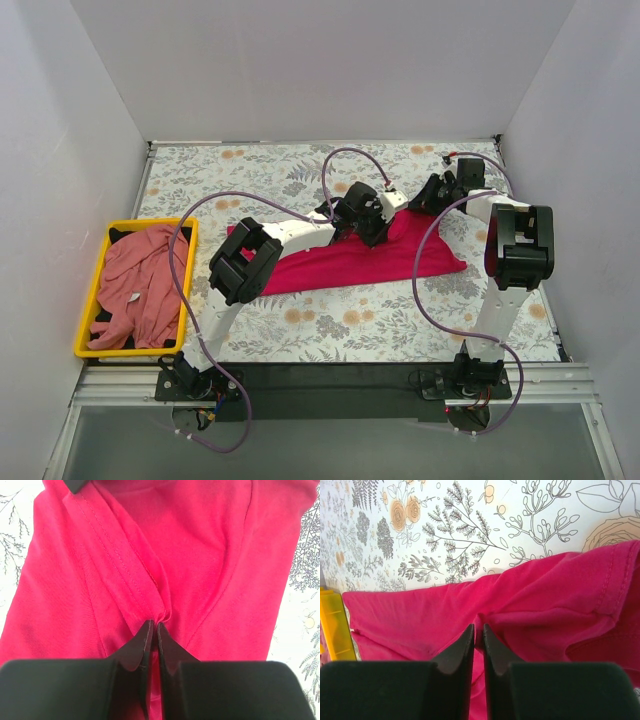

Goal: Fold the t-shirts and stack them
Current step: Fold the tshirt

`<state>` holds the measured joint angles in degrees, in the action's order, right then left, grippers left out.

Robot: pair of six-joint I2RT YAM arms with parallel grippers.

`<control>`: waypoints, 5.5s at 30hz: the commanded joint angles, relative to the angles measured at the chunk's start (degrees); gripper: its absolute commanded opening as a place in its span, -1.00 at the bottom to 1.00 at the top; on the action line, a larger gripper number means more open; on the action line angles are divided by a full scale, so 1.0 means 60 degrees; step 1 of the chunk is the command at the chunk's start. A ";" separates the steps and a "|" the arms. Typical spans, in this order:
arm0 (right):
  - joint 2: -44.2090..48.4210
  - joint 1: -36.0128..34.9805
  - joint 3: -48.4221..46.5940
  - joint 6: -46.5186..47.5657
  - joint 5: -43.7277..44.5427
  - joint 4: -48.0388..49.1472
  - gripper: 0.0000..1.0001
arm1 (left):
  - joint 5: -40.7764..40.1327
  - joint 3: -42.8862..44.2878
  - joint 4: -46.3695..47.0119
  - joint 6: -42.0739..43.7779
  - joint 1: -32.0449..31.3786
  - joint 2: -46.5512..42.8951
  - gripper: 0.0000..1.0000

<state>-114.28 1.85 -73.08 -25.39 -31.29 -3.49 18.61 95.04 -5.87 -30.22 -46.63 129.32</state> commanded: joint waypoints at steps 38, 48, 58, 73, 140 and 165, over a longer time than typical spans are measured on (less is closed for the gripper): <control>0.0062 0.0498 0.0403 0.0334 0.0615 -0.0195 -0.97 | 0.0093 -0.0490 0.0201 0.0071 -0.0094 -0.0664 -1.00; -0.0098 0.0234 -0.0403 0.0174 0.0205 -0.0152 -0.97 | -0.1490 -0.0649 0.0933 -0.0867 0.0008 -0.0913 -1.00; -0.0714 -0.0029 -0.1135 -0.0119 -0.0205 0.0024 -0.92 | -0.2719 -0.1352 0.1783 -0.2316 0.0330 -0.1103 -0.97; -0.0876 -0.0264 -0.1662 0.0012 -0.0776 0.0258 -0.03 | -0.3716 -0.2335 0.2399 -0.4177 0.0609 -0.1674 -0.57; 0.3972 -0.0264 0.4253 -0.0852 0.0806 0.1782 -0.04 | -0.5723 -0.2158 0.0510 -0.4927 0.0916 -0.3036 -0.10; 0.0446 -0.0044 0.1988 -0.0091 0.0708 0.1417 -0.06 | -0.3871 -0.3697 -0.5157 -0.6619 0.2338 -0.2700 -0.21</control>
<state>-106.28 1.06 -55.83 -29.43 -26.00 6.20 -15.18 72.93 -23.97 -63.55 -32.34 111.55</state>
